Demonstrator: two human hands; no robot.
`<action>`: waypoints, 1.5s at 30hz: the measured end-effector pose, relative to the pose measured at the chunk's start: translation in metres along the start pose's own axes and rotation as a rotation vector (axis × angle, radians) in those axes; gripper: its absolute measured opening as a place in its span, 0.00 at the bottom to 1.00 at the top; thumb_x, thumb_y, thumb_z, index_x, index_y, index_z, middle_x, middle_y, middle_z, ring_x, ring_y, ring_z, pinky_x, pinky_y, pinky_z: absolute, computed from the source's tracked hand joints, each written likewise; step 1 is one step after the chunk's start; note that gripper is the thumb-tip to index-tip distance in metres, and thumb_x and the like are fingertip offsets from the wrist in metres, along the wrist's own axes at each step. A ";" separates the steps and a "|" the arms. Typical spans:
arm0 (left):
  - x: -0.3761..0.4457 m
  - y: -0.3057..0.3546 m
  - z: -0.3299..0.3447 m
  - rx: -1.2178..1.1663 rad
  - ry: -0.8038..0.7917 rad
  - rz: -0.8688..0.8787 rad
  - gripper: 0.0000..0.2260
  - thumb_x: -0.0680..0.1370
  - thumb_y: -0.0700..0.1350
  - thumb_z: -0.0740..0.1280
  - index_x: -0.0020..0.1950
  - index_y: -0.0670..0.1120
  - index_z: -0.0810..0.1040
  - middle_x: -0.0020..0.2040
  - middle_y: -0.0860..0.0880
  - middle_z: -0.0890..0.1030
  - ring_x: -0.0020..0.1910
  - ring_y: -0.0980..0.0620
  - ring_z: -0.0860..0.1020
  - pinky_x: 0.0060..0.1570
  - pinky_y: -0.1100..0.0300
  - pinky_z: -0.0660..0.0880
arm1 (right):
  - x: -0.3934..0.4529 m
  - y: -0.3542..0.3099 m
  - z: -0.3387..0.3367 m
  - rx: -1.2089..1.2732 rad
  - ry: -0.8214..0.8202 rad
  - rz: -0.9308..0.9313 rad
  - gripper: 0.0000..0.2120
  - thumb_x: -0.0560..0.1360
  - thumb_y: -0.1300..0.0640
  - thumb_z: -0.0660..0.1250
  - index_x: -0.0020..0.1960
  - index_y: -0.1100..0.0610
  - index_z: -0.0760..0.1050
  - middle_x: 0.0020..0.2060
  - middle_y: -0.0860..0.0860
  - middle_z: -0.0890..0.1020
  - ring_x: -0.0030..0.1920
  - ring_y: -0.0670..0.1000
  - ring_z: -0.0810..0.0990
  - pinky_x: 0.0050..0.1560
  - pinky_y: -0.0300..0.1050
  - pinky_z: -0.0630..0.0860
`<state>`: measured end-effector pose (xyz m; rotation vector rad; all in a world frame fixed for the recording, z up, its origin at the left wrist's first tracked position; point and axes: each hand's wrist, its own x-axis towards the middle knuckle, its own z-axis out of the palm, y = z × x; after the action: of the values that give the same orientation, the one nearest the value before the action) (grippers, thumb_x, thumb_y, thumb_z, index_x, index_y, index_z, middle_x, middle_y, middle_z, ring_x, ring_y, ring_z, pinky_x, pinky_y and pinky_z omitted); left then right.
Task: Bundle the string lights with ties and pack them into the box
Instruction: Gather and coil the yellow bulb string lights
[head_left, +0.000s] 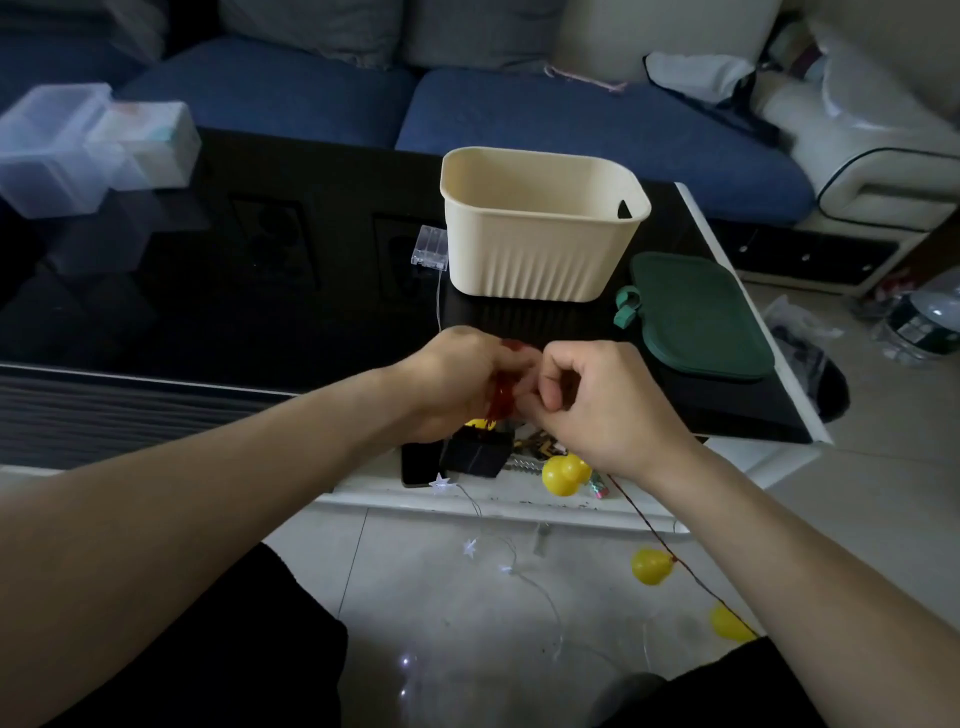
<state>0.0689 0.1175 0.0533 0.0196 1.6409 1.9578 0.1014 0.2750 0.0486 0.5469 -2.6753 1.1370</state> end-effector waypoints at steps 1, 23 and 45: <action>-0.001 -0.002 0.003 0.057 -0.017 -0.005 0.10 0.82 0.36 0.58 0.45 0.38 0.76 0.35 0.45 0.76 0.33 0.51 0.76 0.35 0.60 0.77 | 0.000 0.001 0.000 -0.008 0.011 -0.025 0.21 0.69 0.65 0.77 0.29 0.48 0.68 0.28 0.45 0.77 0.30 0.42 0.76 0.32 0.30 0.68; -0.002 0.007 -0.007 0.311 0.055 -0.064 0.18 0.84 0.46 0.55 0.40 0.38 0.75 0.23 0.48 0.65 0.19 0.52 0.59 0.24 0.62 0.53 | -0.002 0.044 -0.021 0.249 -0.780 0.445 0.13 0.74 0.51 0.74 0.54 0.58 0.81 0.48 0.56 0.87 0.48 0.51 0.84 0.56 0.46 0.79; -0.001 -0.002 -0.009 0.390 -0.372 -0.195 0.29 0.82 0.60 0.49 0.45 0.37 0.76 0.26 0.47 0.69 0.24 0.50 0.64 0.30 0.56 0.60 | 0.005 0.032 -0.035 0.298 -0.288 0.154 0.08 0.76 0.53 0.71 0.50 0.56 0.86 0.40 0.51 0.87 0.43 0.52 0.85 0.47 0.46 0.80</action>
<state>0.0673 0.1091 0.0501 0.3402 1.6711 1.3696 0.0847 0.3193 0.0535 0.5997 -2.8441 1.6314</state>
